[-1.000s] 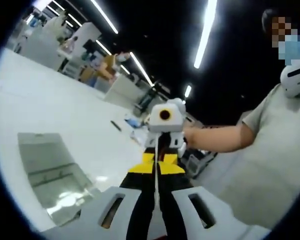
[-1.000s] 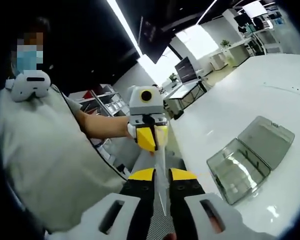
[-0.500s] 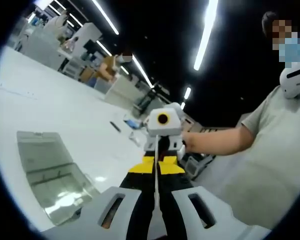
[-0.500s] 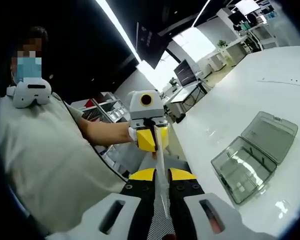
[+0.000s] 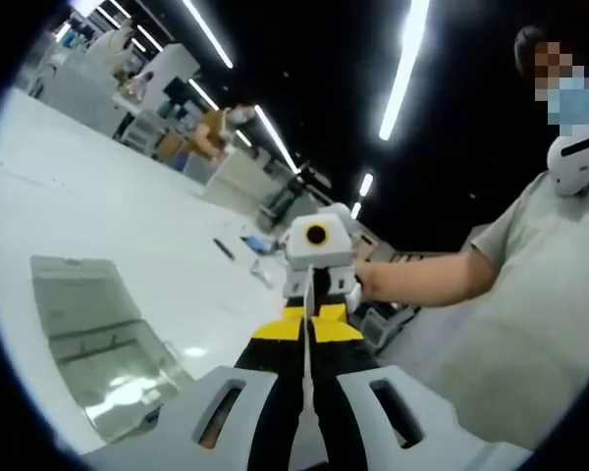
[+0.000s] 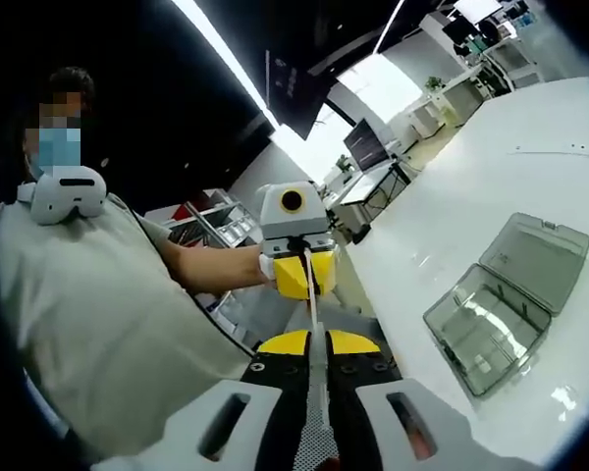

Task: Insert the divider into the dual guide fixture by aligning both edges with the guide slots and pushing it downward to the bottom, including one-sided entry, uneven engagement, binding, and posture correction.

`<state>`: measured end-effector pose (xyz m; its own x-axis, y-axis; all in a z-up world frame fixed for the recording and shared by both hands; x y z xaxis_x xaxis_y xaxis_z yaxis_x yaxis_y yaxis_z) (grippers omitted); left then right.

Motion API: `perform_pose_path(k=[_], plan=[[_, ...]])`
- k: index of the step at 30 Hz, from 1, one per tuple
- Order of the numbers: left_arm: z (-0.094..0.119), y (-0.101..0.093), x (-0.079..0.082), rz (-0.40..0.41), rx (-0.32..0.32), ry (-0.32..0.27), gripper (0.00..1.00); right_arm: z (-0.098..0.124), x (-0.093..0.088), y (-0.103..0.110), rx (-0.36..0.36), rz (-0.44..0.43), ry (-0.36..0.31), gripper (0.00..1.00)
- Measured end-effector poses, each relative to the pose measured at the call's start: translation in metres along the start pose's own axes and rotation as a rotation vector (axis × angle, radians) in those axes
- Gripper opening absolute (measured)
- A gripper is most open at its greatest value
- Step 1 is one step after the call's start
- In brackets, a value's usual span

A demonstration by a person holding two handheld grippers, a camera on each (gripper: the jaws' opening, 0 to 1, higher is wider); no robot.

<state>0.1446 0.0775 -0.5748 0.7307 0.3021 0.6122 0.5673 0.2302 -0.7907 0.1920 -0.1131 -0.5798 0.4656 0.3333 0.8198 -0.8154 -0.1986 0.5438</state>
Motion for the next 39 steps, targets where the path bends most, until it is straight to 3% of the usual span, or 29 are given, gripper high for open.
perform_pose_path(k=[10,13,17,19,23,25,30,33,35,39], plan=[[0.003,0.004,-0.002,0.027,0.005,-0.012,0.00,-0.003,-0.001,0.001,-0.016,-0.024,0.004,0.00],[0.004,0.007,-0.003,0.055,0.030,-0.017,0.00,-0.005,0.000,-0.001,-0.038,-0.051,0.024,0.00],[0.007,0.009,-0.004,0.034,0.068,-0.028,0.05,-0.004,0.002,-0.004,-0.068,-0.096,0.028,0.00],[0.011,0.011,-0.002,0.014,0.103,-0.052,0.11,-0.003,0.003,-0.007,-0.098,-0.107,0.037,0.00],[0.019,0.016,-0.001,-0.007,0.155,-0.065,0.11,-0.002,0.004,-0.011,-0.158,-0.135,0.048,0.00],[0.023,0.021,-0.001,-0.045,0.218,-0.054,0.11,0.000,0.004,-0.015,-0.193,-0.164,0.054,0.00],[0.031,0.022,-0.003,-0.113,0.293,-0.051,0.10,0.001,0.000,-0.025,-0.289,-0.188,0.076,0.00],[0.035,0.021,-0.006,-0.134,0.329,-0.046,0.10,0.000,-0.003,-0.032,-0.359,-0.203,0.133,0.00],[0.039,0.022,-0.008,-0.169,0.365,-0.037,0.10,-0.002,-0.004,-0.037,-0.397,-0.268,0.126,0.00],[0.047,0.021,-0.013,-0.184,0.393,-0.043,0.10,-0.005,-0.002,-0.043,-0.476,-0.297,0.137,0.00]])
Point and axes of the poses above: the point that each gripper's makers call its tool centre point, and the gripper's own axes: z roughly backward along the fingers, y roughly to its left, x roughly out of its top, the point moved 10 cm from there along z, roughly backward along the fingers, and after that the axes turned 12 degrees about z, right-handed, at the moved point
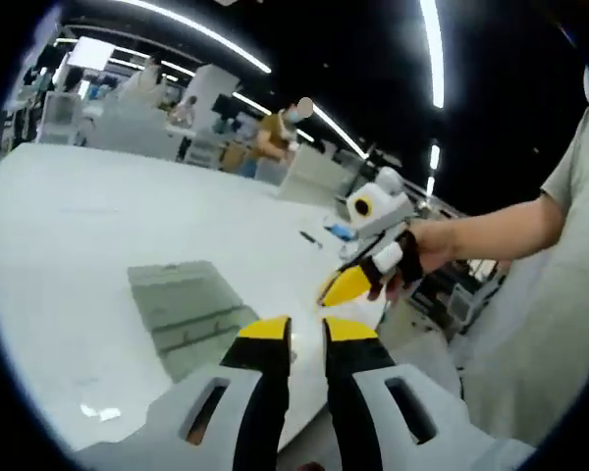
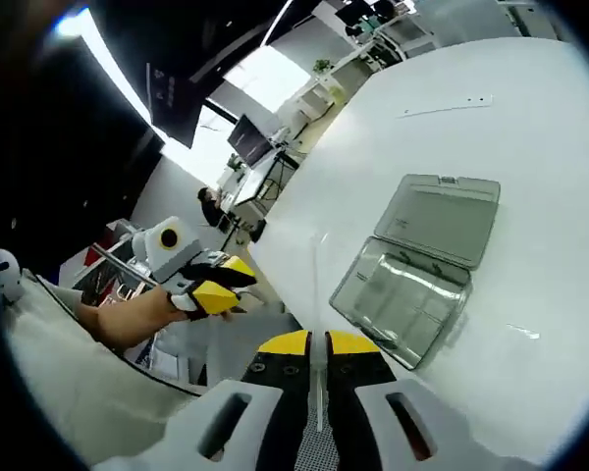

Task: Insert the divider into the dual guide fixture by aligning both edges with the guide slots and pushing it downward to the bottom, including one-sided entry, uneven engagement, binding, and posture correction.

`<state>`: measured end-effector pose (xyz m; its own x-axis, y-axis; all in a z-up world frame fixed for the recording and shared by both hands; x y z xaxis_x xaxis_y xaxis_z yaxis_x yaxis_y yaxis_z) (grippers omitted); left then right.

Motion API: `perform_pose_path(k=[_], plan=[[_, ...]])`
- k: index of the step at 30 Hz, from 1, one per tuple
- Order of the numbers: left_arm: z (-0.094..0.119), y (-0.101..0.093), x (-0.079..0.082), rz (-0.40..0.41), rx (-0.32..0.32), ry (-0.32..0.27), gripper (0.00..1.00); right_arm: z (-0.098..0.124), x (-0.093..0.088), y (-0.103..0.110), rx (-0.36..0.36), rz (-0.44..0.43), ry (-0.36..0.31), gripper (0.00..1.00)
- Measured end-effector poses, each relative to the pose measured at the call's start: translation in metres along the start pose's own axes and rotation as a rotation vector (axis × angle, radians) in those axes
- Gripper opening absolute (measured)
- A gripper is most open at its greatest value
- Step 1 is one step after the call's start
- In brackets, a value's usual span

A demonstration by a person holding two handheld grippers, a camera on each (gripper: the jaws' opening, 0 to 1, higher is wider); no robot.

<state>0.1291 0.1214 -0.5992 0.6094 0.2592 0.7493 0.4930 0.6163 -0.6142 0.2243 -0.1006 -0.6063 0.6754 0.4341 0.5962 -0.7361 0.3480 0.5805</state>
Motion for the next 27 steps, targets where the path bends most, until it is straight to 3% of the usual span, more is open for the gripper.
perform_pose_path(k=[5,11,14,27], plan=[[0.009,0.003,-0.007,-0.035,0.051,0.007,0.10,-0.009,0.003,0.001,-0.065,0.002,0.050,0.00],[0.017,0.004,-0.008,-0.104,0.119,-0.002,0.11,-0.021,0.010,0.002,-0.158,-0.064,0.095,0.00],[0.019,0.004,-0.009,-0.131,0.138,0.000,0.12,-0.025,0.012,0.002,-0.205,-0.042,0.125,0.00],[0.020,0.001,-0.017,-0.230,0.234,0.031,0.18,-0.043,0.021,-0.001,-0.367,-0.149,0.256,0.00]])
Point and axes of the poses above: the point that each gripper's makers call its tool centre point, and the gripper's own axes: z roughly backward along the fingers, y roughly to its left, x roughly out of its top, the point moved 10 cm from there along z, roughly backward along the fingers, and after that the axes turned 12 degrees about z, right-handed, at the moved point
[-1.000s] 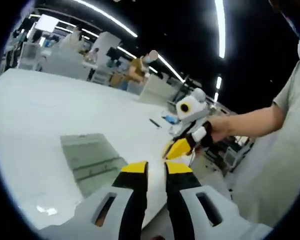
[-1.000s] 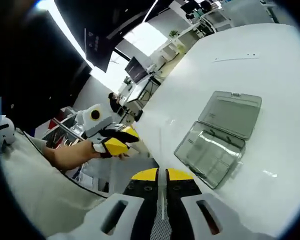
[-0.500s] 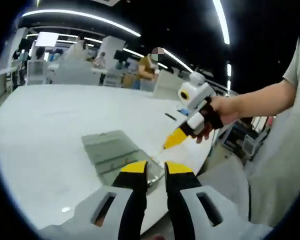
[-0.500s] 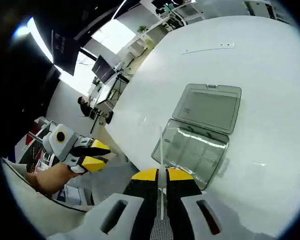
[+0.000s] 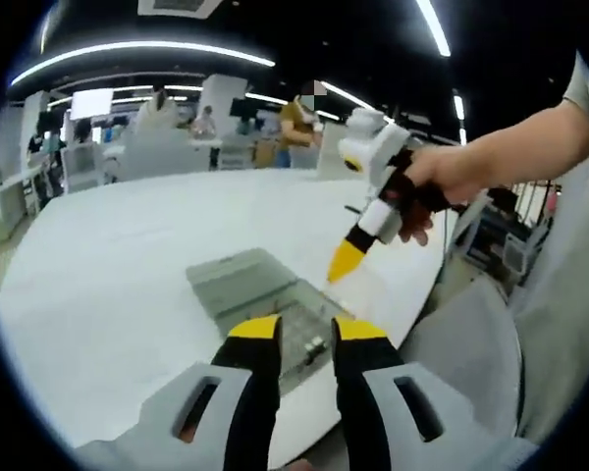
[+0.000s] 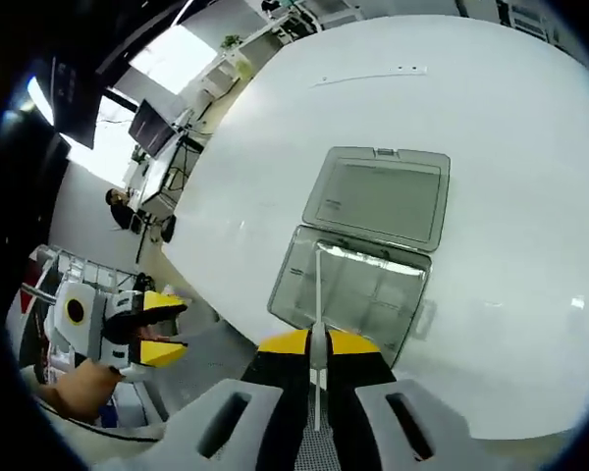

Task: Insert the divider into the dual guide fixture by aligning both edges with the guide slots and pushing it downward to the bottom, including one-sided entry, uneven engagement, binding, and posture correction.

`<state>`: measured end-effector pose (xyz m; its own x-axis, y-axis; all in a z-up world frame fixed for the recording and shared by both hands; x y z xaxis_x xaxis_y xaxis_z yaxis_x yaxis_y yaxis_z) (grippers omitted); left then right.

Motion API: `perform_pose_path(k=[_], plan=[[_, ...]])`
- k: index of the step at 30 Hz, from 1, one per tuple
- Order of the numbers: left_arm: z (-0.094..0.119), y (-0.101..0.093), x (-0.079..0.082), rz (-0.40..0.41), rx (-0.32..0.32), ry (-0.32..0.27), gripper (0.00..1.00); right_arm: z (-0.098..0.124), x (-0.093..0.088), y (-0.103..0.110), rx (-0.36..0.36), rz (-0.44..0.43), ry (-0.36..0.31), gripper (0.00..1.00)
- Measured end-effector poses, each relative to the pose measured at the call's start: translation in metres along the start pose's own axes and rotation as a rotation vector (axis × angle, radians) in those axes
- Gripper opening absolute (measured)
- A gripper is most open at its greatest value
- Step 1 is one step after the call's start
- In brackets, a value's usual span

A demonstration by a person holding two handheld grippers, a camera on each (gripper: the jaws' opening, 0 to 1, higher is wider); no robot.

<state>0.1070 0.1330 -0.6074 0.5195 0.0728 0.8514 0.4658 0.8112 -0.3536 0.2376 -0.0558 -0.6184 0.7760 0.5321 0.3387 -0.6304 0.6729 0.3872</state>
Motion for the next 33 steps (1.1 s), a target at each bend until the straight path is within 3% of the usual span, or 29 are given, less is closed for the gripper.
perform_pose_path(k=[13,33], plan=[[-0.002,0.003,-0.009,-0.038,0.025,0.020,0.18,-0.023,0.008,-0.003,-0.107,-0.126,0.099,0.00],[-0.005,0.006,-0.009,-0.019,0.025,-0.003,0.17,-0.036,0.014,-0.010,-0.210,-0.223,0.143,0.00]])
Point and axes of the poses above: the point that each gripper's makers call its tool centre point, and the gripper's own axes: z roughly backward along the fingers, y roughly to its left, x roughly out of its top, the point moved 10 cm from there along z, roughly backward along the fingers, and after that the axes turned 12 degrees about z, right-handed, at the moved point
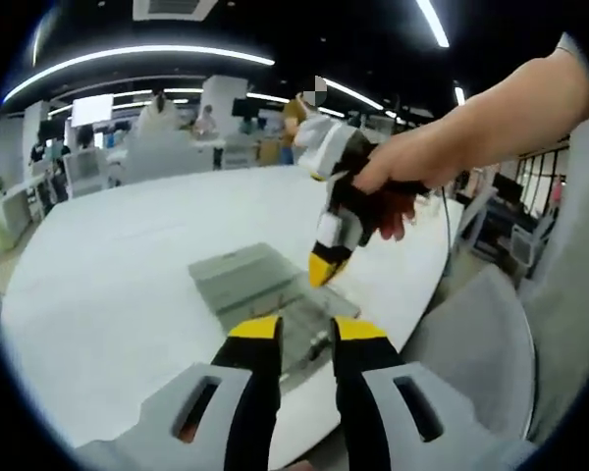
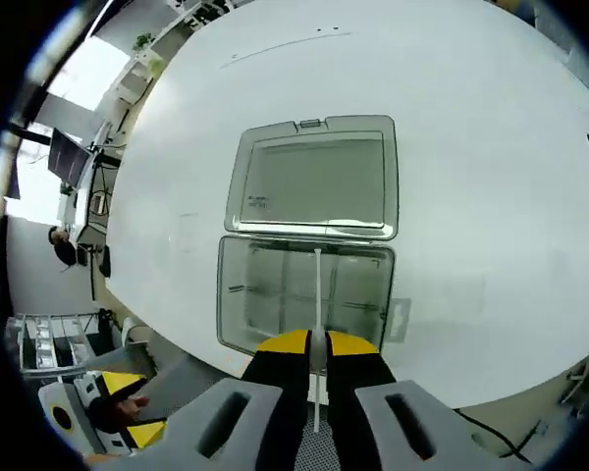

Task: Insert the divider into the dual guide fixture by aligning both edges with the guide slots and pushing it downward to the bottom, including one-sided entry, uneven engagement, binding, and posture correction.

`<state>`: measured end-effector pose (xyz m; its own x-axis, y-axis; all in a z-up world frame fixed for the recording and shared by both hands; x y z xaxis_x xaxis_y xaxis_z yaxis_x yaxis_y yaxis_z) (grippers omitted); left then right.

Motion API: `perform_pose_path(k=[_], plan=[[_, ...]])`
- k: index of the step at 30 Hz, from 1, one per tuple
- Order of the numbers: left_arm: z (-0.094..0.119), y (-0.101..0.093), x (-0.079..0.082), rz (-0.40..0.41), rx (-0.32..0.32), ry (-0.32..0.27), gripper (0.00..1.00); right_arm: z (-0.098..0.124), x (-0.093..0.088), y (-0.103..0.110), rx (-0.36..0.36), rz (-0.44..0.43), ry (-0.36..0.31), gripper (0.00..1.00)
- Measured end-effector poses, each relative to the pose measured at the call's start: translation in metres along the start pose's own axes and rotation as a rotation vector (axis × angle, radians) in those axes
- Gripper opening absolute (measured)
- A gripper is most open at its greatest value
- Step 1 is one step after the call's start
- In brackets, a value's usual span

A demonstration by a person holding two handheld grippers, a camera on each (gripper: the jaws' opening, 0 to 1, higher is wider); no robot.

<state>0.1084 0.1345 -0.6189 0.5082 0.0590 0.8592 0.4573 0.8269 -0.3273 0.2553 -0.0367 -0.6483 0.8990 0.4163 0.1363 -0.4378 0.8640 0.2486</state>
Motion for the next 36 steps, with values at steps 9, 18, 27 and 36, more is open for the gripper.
perform_pose_path(k=[9,18,27,36], plan=[[0.002,0.002,-0.003,0.013,0.007,-0.010,0.17,-0.008,0.000,0.003,0.018,-0.038,0.031,0.00],[0.004,0.004,-0.003,0.020,0.010,-0.014,0.17,-0.014,-0.001,0.002,0.010,-0.069,0.041,0.00],[0.004,0.006,-0.007,0.027,0.016,-0.007,0.23,-0.017,0.000,0.003,0.001,-0.074,0.044,0.00],[0.005,0.007,-0.010,0.034,0.016,0.001,0.28,-0.022,0.002,0.001,-0.001,-0.086,0.047,0.00]])
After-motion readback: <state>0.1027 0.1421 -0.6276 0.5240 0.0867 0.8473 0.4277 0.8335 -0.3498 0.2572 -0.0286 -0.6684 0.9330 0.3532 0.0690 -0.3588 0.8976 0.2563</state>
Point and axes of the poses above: the point that each gripper's makers call its tool centre point, and the gripper's own axes: z roughly backward along the fingers, y roughly to its left, x roughly out of its top, the point moved 10 cm from there along z, roughly backward along the fingers, and after that the axes turned 12 degrees about z, right-handed, at the moved point
